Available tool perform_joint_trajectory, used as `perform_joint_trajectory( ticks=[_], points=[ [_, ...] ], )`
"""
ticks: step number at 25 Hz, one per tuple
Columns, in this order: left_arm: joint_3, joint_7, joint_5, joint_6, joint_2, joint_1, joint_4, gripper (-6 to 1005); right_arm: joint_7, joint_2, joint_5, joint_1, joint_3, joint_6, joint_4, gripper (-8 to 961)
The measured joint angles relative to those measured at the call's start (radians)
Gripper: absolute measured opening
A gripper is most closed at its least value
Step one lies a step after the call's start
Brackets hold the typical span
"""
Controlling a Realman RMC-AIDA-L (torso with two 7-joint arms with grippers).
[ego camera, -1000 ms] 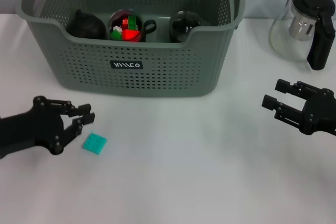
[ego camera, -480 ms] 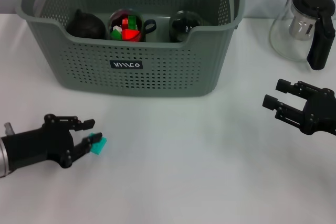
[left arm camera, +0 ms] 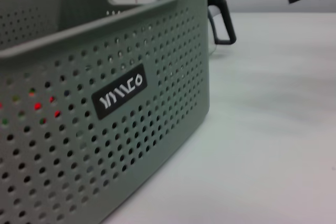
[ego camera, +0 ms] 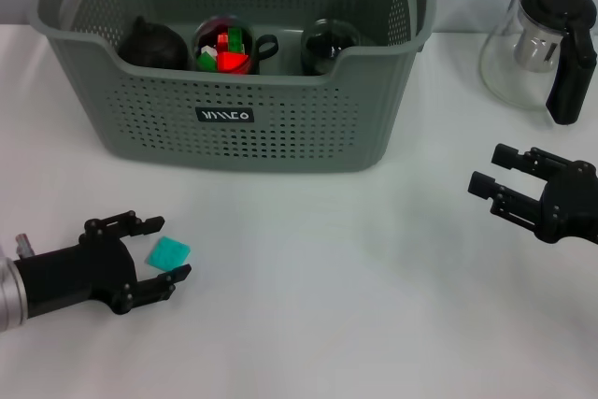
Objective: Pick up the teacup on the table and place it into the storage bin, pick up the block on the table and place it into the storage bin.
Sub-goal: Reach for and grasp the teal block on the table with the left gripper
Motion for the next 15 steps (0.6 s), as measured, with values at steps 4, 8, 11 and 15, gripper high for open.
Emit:
perform_joint_trajectory(
  ticks=[4, 8, 11, 15],
  points=[
    [0.011, 0.002, 0.000, -0.032, -0.002, 0.000, -0.009, 626, 0.000, 0.001, 0.000, -0.002, 0.000, 0.000, 0.000, 642],
    [0.023, 0.002, 0.001, -0.062, -0.002, -0.001, -0.016, 726, 0.000, 0.001, 0.000, -0.005, 0.000, 0.000, 0.000, 642],
    [0.037, 0.002, 0.001, -0.082, -0.003, -0.002, -0.023, 725, 0.000, 0.001, 0.000, -0.005, 0.000, 0.000, 0.000, 642],
    [0.037, 0.003, 0.002, -0.092, -0.003, -0.005, -0.026, 723, 0.000, 0.001, 0.000, -0.005, 0.000, 0.000, 0.000, 642]
  ],
)
